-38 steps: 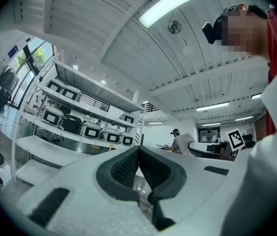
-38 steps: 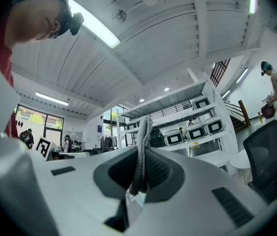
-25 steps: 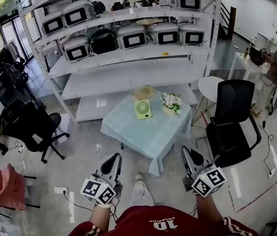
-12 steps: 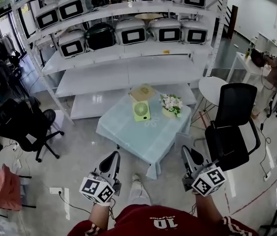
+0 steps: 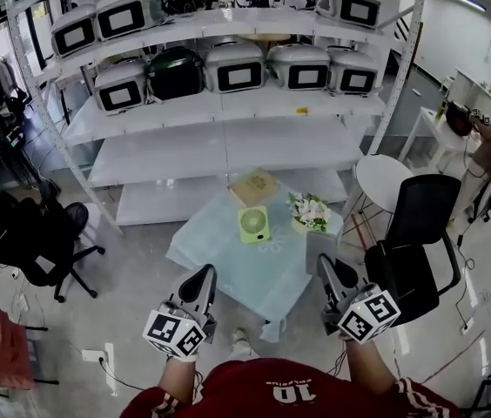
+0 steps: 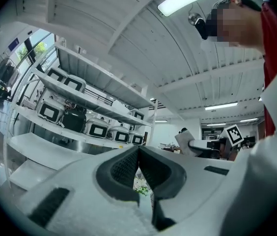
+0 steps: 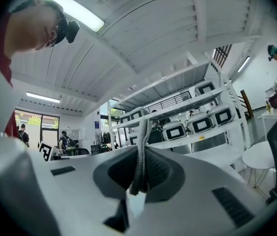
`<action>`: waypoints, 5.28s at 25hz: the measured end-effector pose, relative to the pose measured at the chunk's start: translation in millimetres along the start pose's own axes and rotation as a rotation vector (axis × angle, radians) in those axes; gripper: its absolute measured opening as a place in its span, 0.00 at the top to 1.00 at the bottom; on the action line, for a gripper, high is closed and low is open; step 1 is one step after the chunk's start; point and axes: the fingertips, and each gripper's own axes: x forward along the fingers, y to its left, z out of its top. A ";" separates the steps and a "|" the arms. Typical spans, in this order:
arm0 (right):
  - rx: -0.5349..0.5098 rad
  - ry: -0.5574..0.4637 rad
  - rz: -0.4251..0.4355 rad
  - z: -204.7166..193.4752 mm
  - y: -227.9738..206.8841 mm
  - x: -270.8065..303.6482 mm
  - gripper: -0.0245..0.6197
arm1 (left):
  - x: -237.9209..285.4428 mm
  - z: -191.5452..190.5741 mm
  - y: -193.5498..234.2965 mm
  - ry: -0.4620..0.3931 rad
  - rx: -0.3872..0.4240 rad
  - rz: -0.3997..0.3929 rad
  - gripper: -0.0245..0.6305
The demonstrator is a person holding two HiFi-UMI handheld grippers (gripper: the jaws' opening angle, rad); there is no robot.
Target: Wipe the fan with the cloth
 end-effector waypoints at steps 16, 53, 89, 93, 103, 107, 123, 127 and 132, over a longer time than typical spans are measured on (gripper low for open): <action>0.025 0.029 -0.050 -22.3 -13.9 150.2 0.93 | 86.4 -1.3 122.3 0.033 -0.063 -0.105 0.97; 0.148 0.130 0.120 -104.8 -114.0 276.3 0.93 | 162.2 -56.1 135.0 0.084 -0.076 0.105 0.96; 0.130 0.364 0.058 -309.1 -156.1 319.4 0.95 | 170.5 -113.2 156.0 0.109 -0.122 0.293 0.96; 0.135 0.386 0.073 -325.2 -156.0 328.0 0.95 | 167.1 -113.0 153.1 0.127 -0.105 0.317 0.96; 0.196 0.443 0.093 -363.6 -156.9 347.0 0.94 | 155.5 -117.3 156.8 0.161 -0.100 0.392 0.96; 0.198 0.478 0.075 -378.9 -162.7 352.9 0.94 | 146.2 -120.5 158.4 0.179 -0.108 0.420 0.96; 0.201 0.513 -0.005 -408.8 -176.9 366.2 0.93 | 123.7 -130.1 157.3 0.211 -0.109 0.462 0.96; 0.189 0.530 -0.003 -413.0 -178.6 366.7 0.92 | 123.9 -131.4 156.3 0.219 -0.105 0.463 0.96; 0.180 0.549 0.011 -417.0 -179.5 368.4 0.92 | 125.7 -131.8 154.4 0.222 -0.095 0.455 0.96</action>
